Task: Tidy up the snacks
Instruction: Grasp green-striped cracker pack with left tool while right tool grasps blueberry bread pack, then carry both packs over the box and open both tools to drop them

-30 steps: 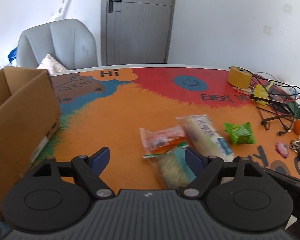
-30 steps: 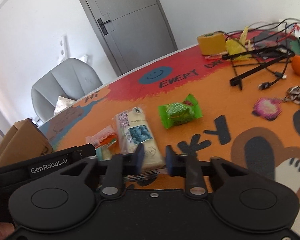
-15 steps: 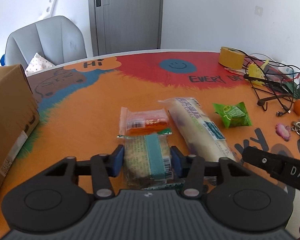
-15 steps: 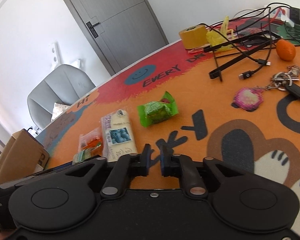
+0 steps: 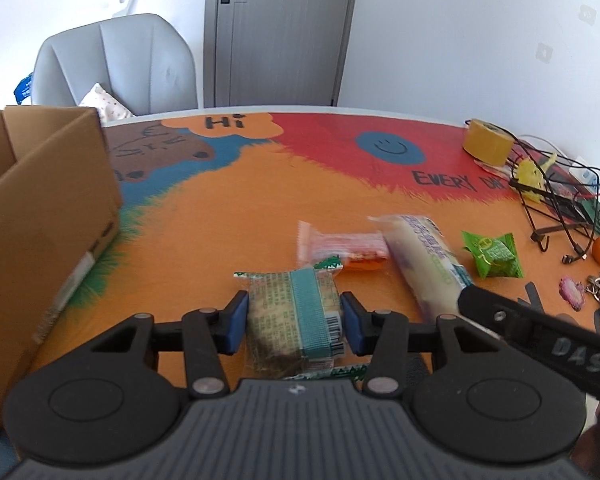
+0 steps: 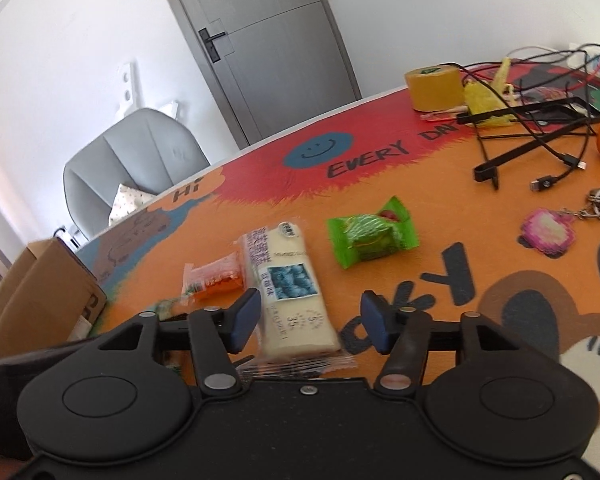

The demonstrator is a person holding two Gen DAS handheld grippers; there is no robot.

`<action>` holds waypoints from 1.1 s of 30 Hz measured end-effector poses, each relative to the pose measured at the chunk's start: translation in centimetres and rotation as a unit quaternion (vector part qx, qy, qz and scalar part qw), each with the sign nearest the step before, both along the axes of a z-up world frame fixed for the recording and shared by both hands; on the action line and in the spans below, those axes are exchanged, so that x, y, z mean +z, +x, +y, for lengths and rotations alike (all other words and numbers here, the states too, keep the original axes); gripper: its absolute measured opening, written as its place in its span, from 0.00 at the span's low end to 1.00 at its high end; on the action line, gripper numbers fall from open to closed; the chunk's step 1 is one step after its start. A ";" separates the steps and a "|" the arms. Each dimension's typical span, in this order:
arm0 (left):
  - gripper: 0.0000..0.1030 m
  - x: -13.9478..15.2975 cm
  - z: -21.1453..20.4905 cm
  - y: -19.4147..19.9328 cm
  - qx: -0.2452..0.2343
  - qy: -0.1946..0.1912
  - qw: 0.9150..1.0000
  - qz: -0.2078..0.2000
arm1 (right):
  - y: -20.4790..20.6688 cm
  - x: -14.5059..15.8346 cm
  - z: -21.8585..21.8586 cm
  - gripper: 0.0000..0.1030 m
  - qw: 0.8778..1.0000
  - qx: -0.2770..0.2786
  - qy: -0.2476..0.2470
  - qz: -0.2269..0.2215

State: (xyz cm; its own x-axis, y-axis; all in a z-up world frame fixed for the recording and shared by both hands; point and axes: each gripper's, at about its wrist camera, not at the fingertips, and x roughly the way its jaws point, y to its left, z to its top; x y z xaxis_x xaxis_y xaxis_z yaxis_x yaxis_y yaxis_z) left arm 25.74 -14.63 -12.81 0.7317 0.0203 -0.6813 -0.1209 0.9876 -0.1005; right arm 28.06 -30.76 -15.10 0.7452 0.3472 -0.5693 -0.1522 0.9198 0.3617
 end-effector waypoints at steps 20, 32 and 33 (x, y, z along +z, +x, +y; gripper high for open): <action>0.46 2.5 4.6 -4.1 0.021 -0.017 0.999 -0.031 | -2.3 0.5 3.6 0.33 0.998 -0.012 -0.060 -0.003; 0.46 4.9 5.7 -6.5 0.034 -0.018 0.997 -0.072 | -5.1 3.2 4.3 0.33 0.998 -0.005 -0.048 -0.037; 0.46 5.1 5.9 -6.7 0.035 -0.019 0.996 -0.075 | -5.3 3.4 4.5 0.33 0.998 -0.004 -0.047 -0.040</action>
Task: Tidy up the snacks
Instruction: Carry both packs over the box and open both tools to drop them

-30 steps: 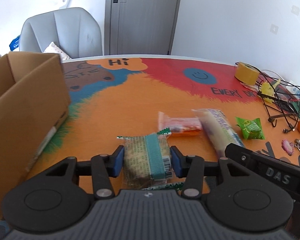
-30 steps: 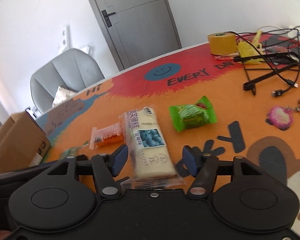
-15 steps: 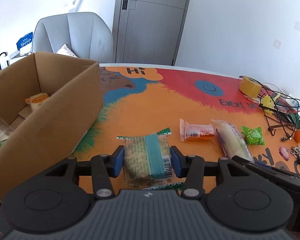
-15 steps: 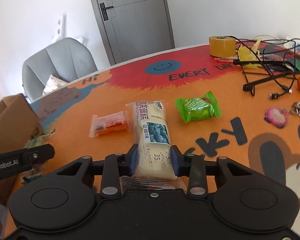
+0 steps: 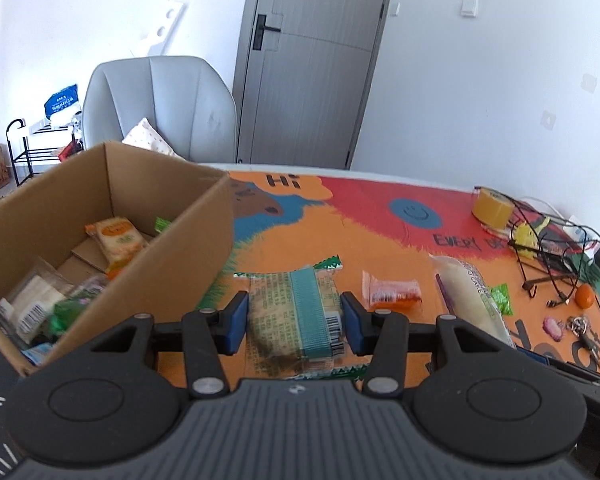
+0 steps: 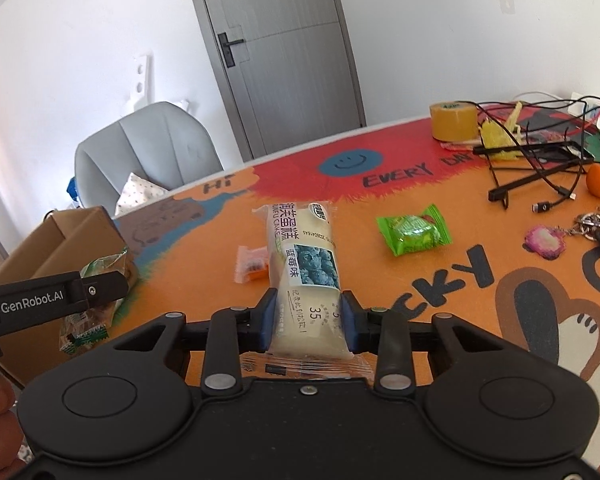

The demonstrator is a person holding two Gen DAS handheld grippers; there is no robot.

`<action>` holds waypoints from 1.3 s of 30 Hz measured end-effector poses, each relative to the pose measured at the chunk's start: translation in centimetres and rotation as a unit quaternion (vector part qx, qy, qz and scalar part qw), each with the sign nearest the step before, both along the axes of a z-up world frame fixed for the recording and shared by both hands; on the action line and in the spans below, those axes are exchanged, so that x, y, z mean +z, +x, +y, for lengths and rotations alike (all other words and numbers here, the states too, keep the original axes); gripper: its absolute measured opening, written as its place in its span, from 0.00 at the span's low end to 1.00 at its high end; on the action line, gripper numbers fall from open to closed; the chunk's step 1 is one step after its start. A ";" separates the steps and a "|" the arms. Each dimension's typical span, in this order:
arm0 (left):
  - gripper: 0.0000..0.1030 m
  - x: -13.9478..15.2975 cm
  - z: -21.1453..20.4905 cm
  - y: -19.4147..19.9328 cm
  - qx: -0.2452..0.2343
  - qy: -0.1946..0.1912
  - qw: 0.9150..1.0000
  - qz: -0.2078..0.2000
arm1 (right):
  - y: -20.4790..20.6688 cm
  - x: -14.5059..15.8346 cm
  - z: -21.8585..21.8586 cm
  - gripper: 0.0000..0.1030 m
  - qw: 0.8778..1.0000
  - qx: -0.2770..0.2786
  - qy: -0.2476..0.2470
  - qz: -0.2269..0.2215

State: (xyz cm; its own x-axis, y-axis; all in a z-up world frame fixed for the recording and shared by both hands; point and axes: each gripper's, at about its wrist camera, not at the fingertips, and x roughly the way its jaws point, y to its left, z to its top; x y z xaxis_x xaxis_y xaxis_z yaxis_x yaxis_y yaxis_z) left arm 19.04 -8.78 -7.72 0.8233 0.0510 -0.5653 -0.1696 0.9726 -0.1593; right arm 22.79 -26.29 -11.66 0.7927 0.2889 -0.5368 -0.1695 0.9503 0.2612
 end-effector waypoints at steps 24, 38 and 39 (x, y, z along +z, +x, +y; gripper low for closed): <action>0.46 5.0 5.6 -3.7 0.054 0.014 0.996 -0.069 | -1.5 5.0 5.2 0.33 0.995 0.059 0.038 -0.070; 0.46 5.9 10.1 -3.7 0.092 0.007 0.993 -0.078 | -0.5 6.1 9.4 0.33 0.991 0.102 0.036 -0.077; 0.46 5.9 10.5 -3.6 0.096 0.006 0.992 -0.078 | -0.4 6.2 9.8 0.33 0.991 0.105 0.036 -0.077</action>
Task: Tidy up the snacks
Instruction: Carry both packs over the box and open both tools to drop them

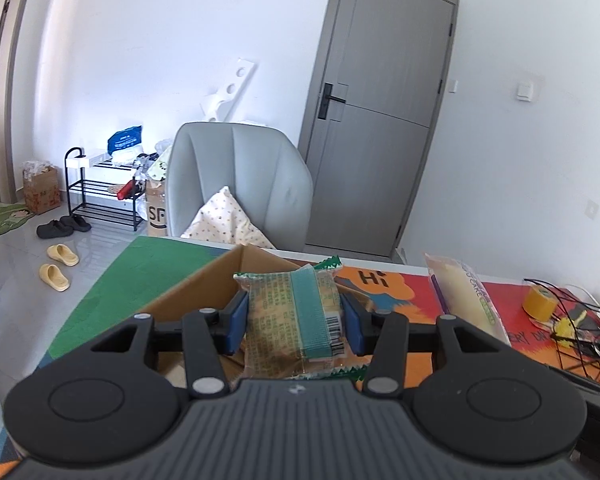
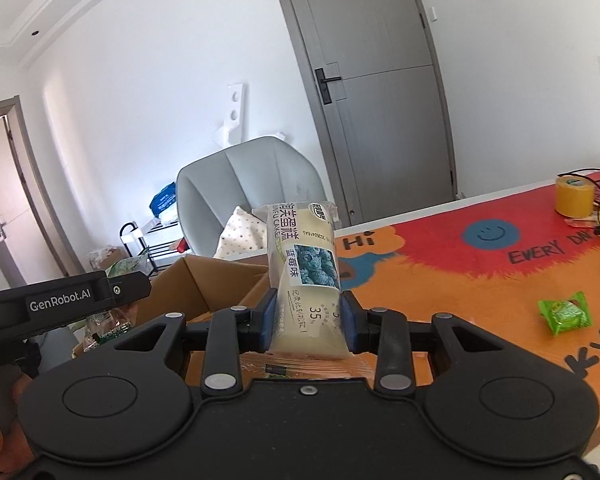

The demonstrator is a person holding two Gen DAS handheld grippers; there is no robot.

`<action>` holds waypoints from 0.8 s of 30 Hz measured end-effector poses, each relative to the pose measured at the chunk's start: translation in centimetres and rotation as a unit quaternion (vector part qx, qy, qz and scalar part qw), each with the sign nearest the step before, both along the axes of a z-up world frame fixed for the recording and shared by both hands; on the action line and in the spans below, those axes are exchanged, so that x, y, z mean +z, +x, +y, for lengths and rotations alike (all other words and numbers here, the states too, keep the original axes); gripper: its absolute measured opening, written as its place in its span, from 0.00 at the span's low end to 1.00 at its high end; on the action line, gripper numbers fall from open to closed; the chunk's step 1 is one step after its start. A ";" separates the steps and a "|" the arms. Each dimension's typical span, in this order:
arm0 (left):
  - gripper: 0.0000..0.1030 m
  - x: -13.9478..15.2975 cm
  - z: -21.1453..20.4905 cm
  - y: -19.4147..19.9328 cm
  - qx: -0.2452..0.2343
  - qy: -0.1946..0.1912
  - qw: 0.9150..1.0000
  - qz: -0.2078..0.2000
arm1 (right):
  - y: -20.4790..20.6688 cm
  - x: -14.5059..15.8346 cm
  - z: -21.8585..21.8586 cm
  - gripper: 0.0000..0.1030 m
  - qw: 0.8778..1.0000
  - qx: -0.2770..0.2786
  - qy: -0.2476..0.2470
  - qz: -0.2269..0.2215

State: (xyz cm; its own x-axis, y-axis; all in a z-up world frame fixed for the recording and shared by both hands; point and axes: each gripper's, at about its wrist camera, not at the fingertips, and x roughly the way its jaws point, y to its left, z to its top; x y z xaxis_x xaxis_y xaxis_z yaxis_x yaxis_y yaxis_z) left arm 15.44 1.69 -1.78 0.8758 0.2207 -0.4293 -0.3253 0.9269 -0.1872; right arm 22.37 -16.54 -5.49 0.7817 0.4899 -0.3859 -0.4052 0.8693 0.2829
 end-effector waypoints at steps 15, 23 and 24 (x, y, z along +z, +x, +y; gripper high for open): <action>0.50 -1.2 5.4 1.9 0.029 -0.030 0.999 0.014 | 2.2 0.1 5.5 0.33 0.999 0.039 -0.013 0.010; 0.53 -1.4 7.5 1.8 0.045 -0.047 0.998 0.010 | 2.6 -0.1 7.6 0.33 0.998 0.051 -0.026 0.019; 0.54 -1.4 7.8 1.8 0.048 -0.049 0.998 0.010 | 2.8 -0.2 7.8 0.33 0.998 0.052 -0.026 0.020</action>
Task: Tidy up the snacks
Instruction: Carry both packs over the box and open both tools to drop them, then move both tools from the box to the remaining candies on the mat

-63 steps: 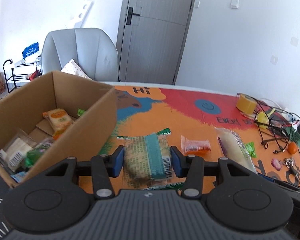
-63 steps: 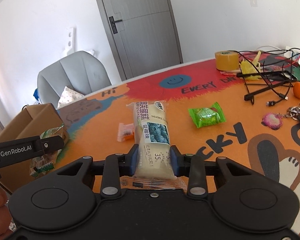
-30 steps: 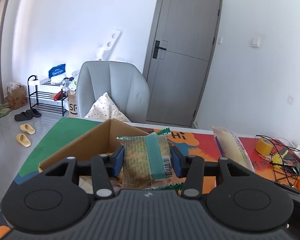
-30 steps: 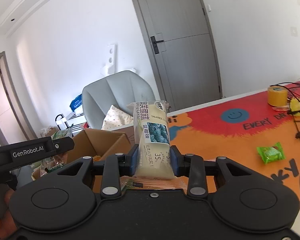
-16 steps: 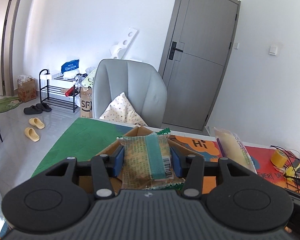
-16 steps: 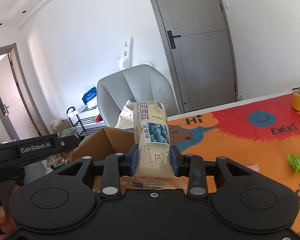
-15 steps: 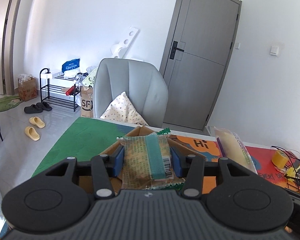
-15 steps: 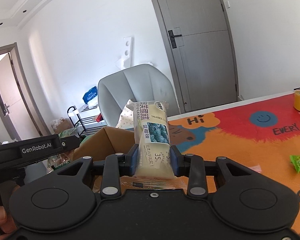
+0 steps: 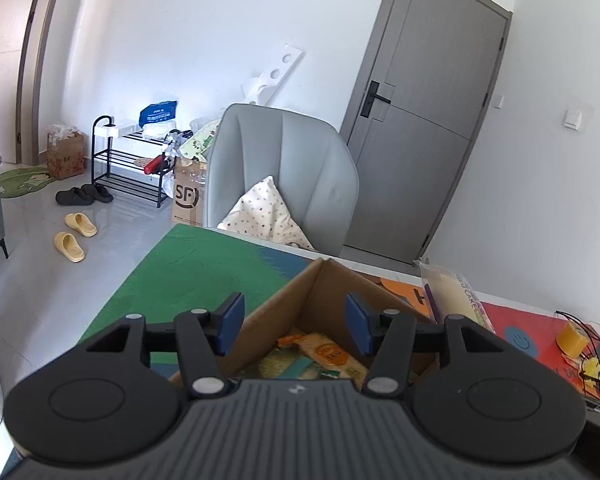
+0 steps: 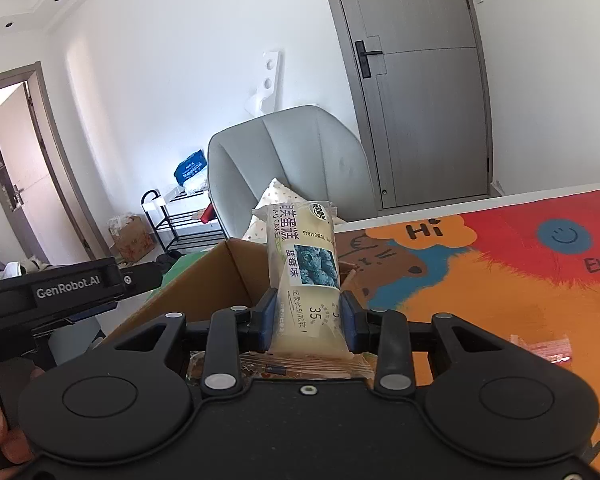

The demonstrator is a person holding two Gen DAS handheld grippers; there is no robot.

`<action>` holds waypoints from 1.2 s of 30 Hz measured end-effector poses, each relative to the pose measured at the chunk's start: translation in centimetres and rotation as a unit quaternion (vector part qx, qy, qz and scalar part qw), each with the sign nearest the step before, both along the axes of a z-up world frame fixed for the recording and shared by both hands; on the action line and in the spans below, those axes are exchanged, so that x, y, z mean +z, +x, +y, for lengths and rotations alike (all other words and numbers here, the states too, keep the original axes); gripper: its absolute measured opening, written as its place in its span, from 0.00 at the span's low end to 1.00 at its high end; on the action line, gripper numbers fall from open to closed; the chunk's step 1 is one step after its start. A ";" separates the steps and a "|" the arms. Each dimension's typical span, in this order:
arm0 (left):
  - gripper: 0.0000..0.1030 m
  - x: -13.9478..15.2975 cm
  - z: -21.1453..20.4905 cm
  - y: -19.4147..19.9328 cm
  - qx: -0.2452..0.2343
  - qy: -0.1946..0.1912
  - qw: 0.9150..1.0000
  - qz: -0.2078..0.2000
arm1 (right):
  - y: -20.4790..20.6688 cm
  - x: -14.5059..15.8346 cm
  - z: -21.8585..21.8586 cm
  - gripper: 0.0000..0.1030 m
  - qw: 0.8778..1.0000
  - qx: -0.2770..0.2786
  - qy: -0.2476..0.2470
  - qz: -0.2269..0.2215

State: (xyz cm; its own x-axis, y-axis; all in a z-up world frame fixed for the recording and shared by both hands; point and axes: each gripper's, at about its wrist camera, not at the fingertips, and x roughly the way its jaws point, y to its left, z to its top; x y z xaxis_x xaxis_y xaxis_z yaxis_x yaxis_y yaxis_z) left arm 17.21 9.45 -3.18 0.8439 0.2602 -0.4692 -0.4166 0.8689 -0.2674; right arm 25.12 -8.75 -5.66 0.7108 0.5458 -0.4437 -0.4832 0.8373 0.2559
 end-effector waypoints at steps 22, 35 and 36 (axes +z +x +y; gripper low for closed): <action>0.74 1.1 0.3 -2.3 0.012 -0.007 1.000 -0.010 | -2.1 1.4 -1.2 0.61 1.000 -0.006 0.008 -0.003; 0.88 1.1 -5.0 -3.2 -0.015 0.022 1.000 -0.001 | -3.2 0.4 -7.9 0.65 0.998 -0.060 0.007 0.005; 0.88 1.0 -5.5 -3.1 -0.016 0.024 1.000 0.002 | -3.4 0.3 -8.3 0.68 0.998 -0.062 0.005 0.006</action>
State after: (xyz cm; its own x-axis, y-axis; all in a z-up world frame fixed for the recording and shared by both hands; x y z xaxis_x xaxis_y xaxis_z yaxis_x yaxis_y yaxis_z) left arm 14.07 3.92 -2.21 0.8505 0.2546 -0.4602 -0.3886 0.8939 -0.2235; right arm 21.77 -17.09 -5.33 0.7675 0.4588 -0.4477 -0.3731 0.8876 0.2701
